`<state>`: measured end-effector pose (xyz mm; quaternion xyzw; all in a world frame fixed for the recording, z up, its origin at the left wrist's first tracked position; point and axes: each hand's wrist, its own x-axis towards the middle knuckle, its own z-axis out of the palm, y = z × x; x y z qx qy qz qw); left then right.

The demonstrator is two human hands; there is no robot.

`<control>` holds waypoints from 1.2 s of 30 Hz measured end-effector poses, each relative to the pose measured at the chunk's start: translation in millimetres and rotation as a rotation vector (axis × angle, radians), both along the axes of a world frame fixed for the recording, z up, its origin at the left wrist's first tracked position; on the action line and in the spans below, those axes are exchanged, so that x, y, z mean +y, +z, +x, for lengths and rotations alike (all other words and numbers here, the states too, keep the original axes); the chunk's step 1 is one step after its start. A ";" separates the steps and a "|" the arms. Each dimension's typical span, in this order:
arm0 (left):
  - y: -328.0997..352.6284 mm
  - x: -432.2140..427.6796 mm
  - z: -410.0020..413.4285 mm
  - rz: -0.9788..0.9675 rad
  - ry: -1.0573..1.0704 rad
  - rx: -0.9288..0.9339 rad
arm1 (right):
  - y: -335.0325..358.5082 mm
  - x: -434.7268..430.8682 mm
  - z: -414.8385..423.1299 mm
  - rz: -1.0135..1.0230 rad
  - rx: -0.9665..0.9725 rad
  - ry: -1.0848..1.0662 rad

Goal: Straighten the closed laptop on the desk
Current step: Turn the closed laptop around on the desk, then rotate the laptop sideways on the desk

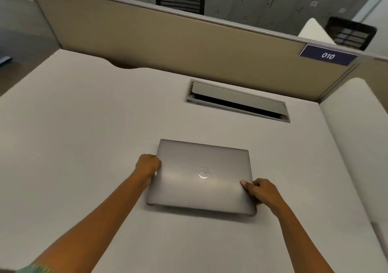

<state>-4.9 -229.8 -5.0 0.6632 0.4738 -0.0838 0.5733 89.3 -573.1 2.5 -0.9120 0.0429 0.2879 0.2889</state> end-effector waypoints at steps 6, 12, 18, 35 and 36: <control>-4.0 -55.3 16.7 -0.007 0.004 0.053 | -2.4 -58.4 -6.0 0.004 -0.008 -0.037; -3.8 -69.9 24.1 0.028 0.030 0.059 | -6.7 -70.4 -4.6 0.030 -0.017 -0.026; -6.6 -63.8 32.3 0.088 -0.012 0.137 | -9.3 -65.7 4.6 0.008 -0.020 0.007; 28.7 -134.8 -79.8 0.139 0.219 -0.321 | 5.1 -38.3 45.0 -0.269 -0.384 0.156; 28.3 -149.6 -92.8 -0.023 0.330 -0.303 | 3.9 -25.8 49.2 -0.232 -0.460 0.199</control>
